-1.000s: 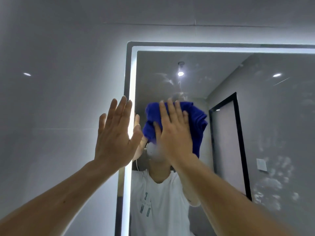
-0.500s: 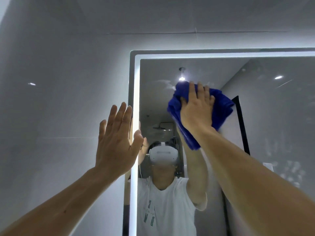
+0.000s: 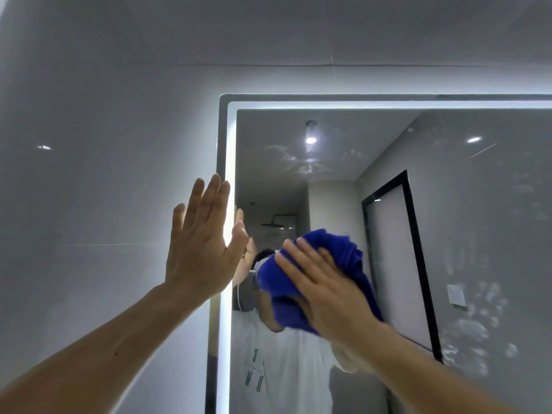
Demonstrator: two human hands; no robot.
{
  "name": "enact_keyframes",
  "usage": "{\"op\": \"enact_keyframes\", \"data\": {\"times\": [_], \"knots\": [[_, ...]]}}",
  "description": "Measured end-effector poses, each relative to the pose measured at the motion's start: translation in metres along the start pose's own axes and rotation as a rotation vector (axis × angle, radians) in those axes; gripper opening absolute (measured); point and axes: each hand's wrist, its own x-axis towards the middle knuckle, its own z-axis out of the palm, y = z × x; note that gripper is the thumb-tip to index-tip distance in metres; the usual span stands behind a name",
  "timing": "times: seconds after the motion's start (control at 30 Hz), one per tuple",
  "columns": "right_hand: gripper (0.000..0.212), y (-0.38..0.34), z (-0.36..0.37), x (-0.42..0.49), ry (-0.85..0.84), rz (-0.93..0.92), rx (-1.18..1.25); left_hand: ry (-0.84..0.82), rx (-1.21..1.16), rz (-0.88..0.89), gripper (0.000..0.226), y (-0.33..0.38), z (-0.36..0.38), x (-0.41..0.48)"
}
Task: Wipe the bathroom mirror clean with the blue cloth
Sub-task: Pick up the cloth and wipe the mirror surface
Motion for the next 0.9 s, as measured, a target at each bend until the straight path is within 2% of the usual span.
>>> {"op": "enact_keyframes", "data": {"times": [0.07, 0.17, 0.27, 0.33, 0.43, 0.57, 0.7, 0.77, 0.9], "knots": [[0.058, 0.031, -0.009, 0.016, 0.067, 0.143, 0.078, 0.0, 0.025, 0.0, 0.069, -0.004, -0.004, 0.003], [0.056, 0.074, -0.026, 0.07, 0.171, 0.477, 0.162, 0.013, 0.053, 0.001, 0.069, -0.013, -0.008, 0.009], [0.054, 0.091, -0.042, 0.14, 0.234, 0.625, 0.142, 0.038, 0.055, -0.002, 0.069, -0.019, -0.01, 0.013], [0.055, 0.082, -0.047, 0.174, 0.221, 0.613, 0.155, 0.051, 0.058, 0.017, 0.069, -0.019, -0.011, 0.015], [0.056, 0.054, -0.039, 0.182, 0.224, 0.462, 0.115, 0.062, 0.055, 0.018, 0.068, -0.016, -0.01, 0.019], [0.055, 0.026, -0.018, 0.119, 0.152, 0.236, 0.099, 0.043, 0.039, -0.002, 0.068, -0.006, -0.005, 0.02], [0.058, 0.035, -0.011, 0.053, 0.026, 0.146, 0.061, -0.004, 0.024, 0.001, 0.07, 0.004, -0.003, 0.022], [0.059, 0.057, -0.018, 0.052, 0.048, 0.214, 0.103, -0.024, 0.048, -0.012, 0.073, 0.005, -0.003, 0.026], [0.059, 0.113, -0.04, 0.101, 0.176, 0.536, 0.118, -0.033, 0.062, -0.025, 0.074, 0.004, -0.006, 0.036]]}}
